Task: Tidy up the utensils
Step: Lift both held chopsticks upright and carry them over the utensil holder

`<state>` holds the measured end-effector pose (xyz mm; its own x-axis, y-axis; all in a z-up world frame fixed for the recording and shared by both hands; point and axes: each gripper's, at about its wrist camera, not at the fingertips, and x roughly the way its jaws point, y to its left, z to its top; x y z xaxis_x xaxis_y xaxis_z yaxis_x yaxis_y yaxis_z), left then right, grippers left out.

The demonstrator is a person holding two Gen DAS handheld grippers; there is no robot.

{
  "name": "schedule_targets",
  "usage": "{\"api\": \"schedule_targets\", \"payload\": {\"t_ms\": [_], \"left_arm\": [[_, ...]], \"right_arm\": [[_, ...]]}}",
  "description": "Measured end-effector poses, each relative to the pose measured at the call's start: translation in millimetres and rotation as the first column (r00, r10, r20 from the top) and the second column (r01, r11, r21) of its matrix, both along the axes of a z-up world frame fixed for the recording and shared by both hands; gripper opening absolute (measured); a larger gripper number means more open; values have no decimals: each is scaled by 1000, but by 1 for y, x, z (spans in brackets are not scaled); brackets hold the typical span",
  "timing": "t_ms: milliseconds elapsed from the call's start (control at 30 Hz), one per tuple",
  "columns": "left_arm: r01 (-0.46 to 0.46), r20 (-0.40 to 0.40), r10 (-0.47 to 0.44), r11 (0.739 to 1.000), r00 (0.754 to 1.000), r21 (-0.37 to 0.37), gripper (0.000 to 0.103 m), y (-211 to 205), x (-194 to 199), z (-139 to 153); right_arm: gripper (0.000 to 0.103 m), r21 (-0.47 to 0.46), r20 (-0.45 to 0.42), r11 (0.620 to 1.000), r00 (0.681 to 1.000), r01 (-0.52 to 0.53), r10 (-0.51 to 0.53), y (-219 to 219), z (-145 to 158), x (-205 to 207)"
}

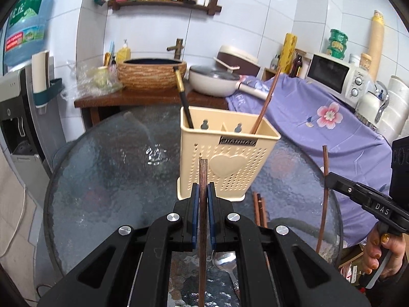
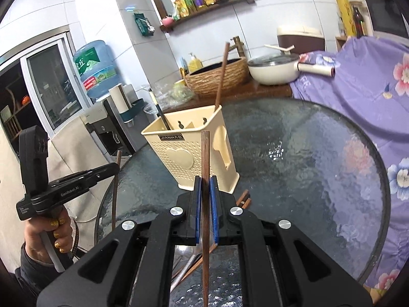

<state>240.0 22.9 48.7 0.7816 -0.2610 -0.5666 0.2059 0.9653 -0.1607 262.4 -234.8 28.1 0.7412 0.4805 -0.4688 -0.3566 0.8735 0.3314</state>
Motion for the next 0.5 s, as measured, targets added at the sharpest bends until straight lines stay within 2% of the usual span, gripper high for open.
{"api": "schedule_targets", "payload": {"t_ms": [233, 500], "left_arm": [[13, 51, -12, 1000, 999, -22, 6, 3, -16, 19], [19, 106, -17, 1000, 994, -16, 6, -2, -29, 35]], "right_arm": [[7, 8, 43, 1000, 999, -5, 5, -1, 19, -14], [7, -28, 85, 1000, 996, -14, 16, 4, 30, -22]]}}
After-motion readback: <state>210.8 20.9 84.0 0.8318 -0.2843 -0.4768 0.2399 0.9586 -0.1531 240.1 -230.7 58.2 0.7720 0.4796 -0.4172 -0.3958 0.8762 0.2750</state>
